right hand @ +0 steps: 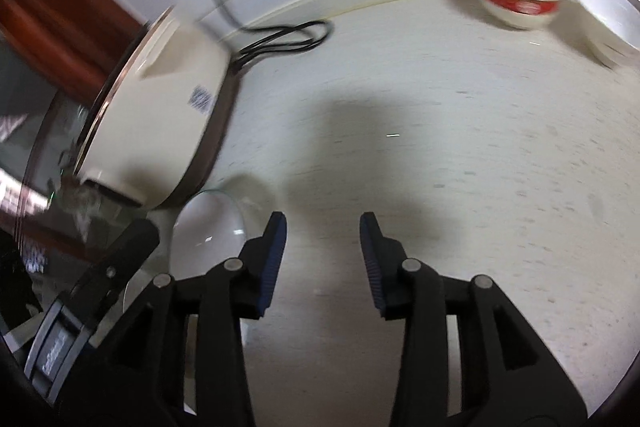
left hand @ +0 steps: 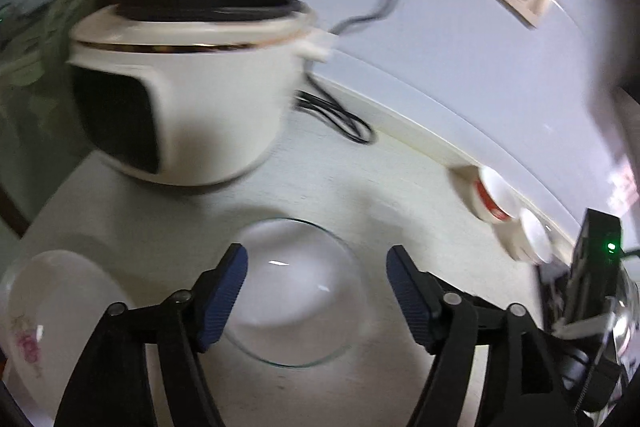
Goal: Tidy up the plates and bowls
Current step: 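Lower the bowl onto the plate stack and open both tools, then move both open tools to the plain white bowl by the wall, then grasp the plain white bowl rim with both tools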
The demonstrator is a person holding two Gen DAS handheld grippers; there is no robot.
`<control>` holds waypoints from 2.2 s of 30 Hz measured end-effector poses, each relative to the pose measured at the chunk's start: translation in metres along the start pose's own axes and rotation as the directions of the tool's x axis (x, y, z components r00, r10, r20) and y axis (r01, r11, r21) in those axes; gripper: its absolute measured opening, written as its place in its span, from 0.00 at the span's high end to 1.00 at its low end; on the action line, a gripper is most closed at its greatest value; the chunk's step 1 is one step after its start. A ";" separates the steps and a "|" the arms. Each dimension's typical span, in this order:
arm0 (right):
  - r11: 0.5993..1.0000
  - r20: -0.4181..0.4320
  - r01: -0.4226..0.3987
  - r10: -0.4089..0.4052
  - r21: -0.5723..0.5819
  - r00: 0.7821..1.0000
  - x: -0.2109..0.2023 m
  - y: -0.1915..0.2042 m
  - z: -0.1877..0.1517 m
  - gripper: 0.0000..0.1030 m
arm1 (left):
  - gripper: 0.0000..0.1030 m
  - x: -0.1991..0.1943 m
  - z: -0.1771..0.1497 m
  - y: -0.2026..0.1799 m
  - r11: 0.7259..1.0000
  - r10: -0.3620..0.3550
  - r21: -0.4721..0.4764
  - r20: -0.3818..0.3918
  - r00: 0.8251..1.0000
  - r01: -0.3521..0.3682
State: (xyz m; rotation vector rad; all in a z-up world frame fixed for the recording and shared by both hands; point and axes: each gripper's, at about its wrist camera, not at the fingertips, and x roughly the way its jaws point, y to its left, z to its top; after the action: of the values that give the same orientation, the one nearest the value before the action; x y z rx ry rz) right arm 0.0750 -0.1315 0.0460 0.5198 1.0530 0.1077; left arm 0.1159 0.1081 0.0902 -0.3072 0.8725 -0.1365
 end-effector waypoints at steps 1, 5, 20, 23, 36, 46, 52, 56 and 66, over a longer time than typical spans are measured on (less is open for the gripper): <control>1.000 0.012 0.011 -0.011 0.022 1.000 -0.004 -0.008 0.001 0.54 | 0.28 0.003 -0.001 -0.005 1.000 -0.019 0.012 -0.012 1.000 0.019; 0.993 0.054 0.059 -0.065 0.102 0.996 -0.021 -0.045 0.005 0.50 | 0.27 0.020 -0.008 -0.026 0.994 -0.105 0.023 -0.105 0.989 0.108; 0.931 0.187 0.280 -0.326 0.235 0.927 -0.084 -0.166 0.046 0.49 | 0.27 0.111 -0.009 -0.166 0.945 -0.306 -0.021 -0.418 0.855 0.328; 0.919 0.203 0.303 -0.357 0.252 0.912 -0.085 -0.181 0.066 0.49 | 0.27 0.130 -0.006 -0.186 0.939 -0.328 -0.055 -0.450 0.831 0.340; 0.911 0.230 0.283 -0.357 0.300 0.905 -0.075 -0.222 0.123 0.49 | 0.27 0.195 0.003 -0.234 0.868 -0.494 -0.309 -0.467 0.734 0.388; 0.893 0.202 0.298 -0.378 0.338 0.903 -0.055 -0.252 0.145 0.48 | 0.27 0.230 0.006 -0.268 0.870 -0.490 -0.303 -0.458 0.742 0.388; 0.890 0.202 0.290 -0.374 0.351 0.905 -0.052 -0.268 0.156 0.49 | 0.27 0.244 -0.001 -0.287 0.885 -0.465 -0.270 -0.470 0.750 0.379; 0.891 0.204 0.299 -0.381 0.343 0.902 -0.053 -0.269 0.154 0.60 | 0.42 0.254 -0.001 -0.298 0.895 -0.446 -0.248 -0.464 0.766 0.371; 0.915 0.227 0.295 -0.360 0.276 0.905 -0.053 -0.248 0.138 0.88 | 0.86 0.244 -0.002 -0.309 0.926 -0.360 -0.076 -0.473 0.804 0.370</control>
State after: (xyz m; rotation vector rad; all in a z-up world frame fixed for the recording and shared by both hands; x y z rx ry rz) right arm 0.1263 -0.4155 0.0281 0.5443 0.8712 -0.3867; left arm 0.2723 -0.2438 0.0094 -0.4314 1.2988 -0.6048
